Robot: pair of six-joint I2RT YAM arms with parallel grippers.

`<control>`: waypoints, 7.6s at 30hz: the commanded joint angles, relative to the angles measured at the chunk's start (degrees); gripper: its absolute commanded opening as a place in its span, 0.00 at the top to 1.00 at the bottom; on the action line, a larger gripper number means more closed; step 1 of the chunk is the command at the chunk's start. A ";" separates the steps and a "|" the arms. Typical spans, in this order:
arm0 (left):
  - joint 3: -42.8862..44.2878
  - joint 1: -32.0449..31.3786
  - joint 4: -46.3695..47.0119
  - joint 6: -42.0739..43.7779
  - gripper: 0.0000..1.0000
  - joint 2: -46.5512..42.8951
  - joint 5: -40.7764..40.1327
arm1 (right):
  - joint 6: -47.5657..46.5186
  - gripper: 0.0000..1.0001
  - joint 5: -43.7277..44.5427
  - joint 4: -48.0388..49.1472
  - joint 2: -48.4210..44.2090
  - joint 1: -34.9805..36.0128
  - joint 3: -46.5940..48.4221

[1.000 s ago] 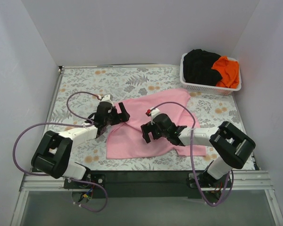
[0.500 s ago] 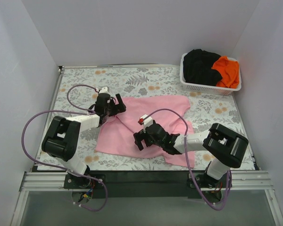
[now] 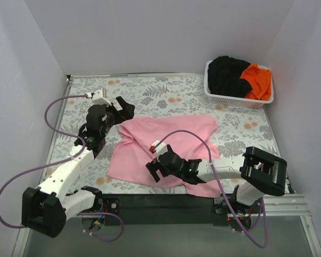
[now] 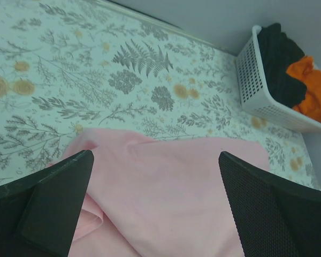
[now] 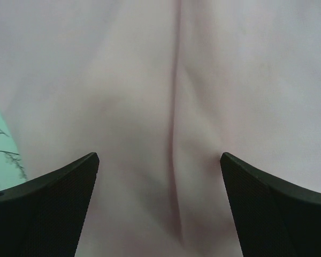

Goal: Fold and stack the t-shirts
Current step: Flatten the tshirt out

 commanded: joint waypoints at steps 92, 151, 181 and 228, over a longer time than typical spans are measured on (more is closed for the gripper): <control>1.88 -14.57 4.14 2.53 0.02 13.98 0.19 | -1.50 0.10 -14.77 -3.56 -3.15 -38.31 8.36; -0.93 -16.85 3.35 1.74 0.02 10.80 0.02 | -6.86 0.12 -26.88 -14.81 9.84 -49.12 36.37; -1.55 -16.94 3.00 3.06 0.02 12.39 -2.53 | -10.03 0.56 -40.15 -14.37 32.10 -54.48 47.55; -4.27 -16.94 0.10 3.41 0.02 6.94 -5.08 | -12.49 0.56 -43.13 -14.72 30.07 -55.27 42.54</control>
